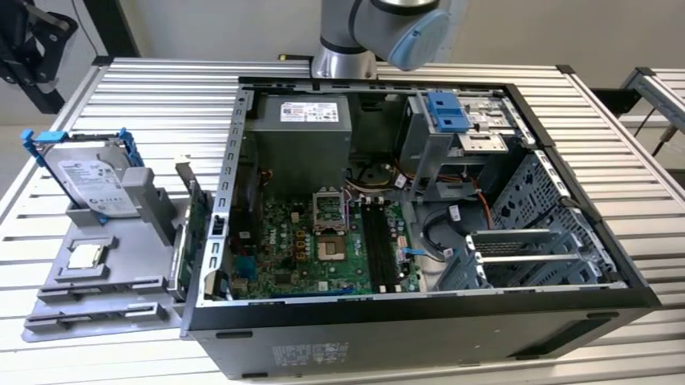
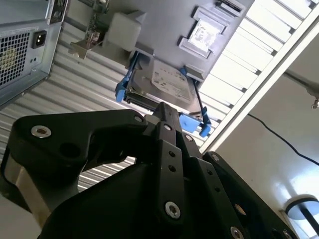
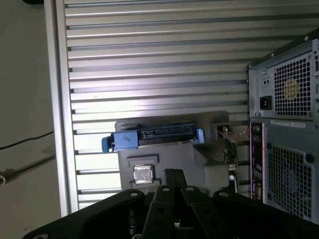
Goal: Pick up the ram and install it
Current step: 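Reach for the ram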
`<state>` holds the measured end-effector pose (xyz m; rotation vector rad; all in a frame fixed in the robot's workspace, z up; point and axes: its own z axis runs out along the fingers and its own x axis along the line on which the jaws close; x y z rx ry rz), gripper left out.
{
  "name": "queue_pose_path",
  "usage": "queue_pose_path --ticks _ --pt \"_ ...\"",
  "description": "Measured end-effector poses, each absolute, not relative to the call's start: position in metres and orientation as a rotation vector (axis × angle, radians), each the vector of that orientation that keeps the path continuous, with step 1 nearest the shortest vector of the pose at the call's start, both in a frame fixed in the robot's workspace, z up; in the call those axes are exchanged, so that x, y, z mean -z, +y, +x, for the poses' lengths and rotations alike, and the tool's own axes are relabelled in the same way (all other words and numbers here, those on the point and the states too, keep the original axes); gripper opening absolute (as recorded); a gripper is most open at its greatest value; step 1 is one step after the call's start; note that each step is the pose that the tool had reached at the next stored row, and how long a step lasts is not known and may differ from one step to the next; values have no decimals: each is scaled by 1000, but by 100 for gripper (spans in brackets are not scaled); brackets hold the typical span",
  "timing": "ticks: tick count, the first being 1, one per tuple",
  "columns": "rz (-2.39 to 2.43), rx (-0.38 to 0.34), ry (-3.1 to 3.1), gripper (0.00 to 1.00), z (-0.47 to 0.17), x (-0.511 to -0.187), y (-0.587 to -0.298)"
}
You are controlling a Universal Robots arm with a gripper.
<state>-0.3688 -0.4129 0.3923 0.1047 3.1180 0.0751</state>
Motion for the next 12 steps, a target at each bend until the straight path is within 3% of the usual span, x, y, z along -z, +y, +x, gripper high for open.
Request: queue_pose_path --ticks 12 --pt "104 -75 3118 0 -372 -392 -420"
